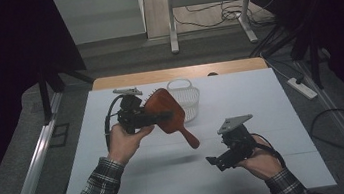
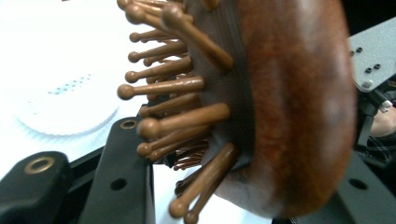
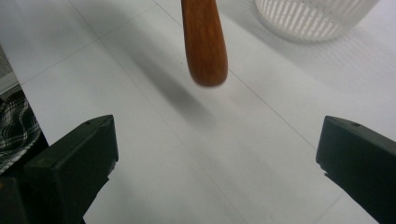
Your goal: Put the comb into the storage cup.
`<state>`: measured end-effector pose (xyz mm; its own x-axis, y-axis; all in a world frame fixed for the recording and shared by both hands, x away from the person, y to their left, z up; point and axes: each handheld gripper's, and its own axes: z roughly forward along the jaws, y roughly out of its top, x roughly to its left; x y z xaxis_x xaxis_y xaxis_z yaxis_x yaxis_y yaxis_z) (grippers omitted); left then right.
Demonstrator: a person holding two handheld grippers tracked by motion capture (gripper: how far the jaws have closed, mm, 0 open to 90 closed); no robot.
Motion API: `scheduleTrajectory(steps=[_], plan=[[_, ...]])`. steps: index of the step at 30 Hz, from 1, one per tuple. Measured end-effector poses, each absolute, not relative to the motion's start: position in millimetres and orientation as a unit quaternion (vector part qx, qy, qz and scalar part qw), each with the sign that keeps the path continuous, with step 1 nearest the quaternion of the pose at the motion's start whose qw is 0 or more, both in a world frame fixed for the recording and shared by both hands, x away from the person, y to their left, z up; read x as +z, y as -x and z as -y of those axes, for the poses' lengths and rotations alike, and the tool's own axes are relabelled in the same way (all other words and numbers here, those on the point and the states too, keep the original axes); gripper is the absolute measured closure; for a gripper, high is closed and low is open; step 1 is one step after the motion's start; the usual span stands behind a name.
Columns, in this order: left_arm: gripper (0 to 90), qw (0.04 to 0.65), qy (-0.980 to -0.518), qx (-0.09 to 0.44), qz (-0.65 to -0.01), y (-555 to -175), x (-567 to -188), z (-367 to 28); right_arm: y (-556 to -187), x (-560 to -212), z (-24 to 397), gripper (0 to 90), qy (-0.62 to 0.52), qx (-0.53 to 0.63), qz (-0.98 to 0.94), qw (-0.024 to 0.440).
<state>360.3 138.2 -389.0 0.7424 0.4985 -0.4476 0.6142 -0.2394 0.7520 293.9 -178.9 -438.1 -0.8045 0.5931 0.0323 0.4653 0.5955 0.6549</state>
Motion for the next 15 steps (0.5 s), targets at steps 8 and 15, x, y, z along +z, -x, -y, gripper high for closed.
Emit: scheduleTrajectory(steps=[8, 15], plan=[[57.0, 0.507, -0.781, -0.049, -0.361, -366.7, -382.0, -144.2, -286.3, -437.2, 193.9, 0.0, -0.308, 0.366, -0.873, 0.098], [57.0, 0.508, -0.78, -0.042, -0.361, -371.0, -373.7, -147.2, -282.9, -437.8, 206.2, 0.0, -0.317, 0.359, -0.872, 0.101]])
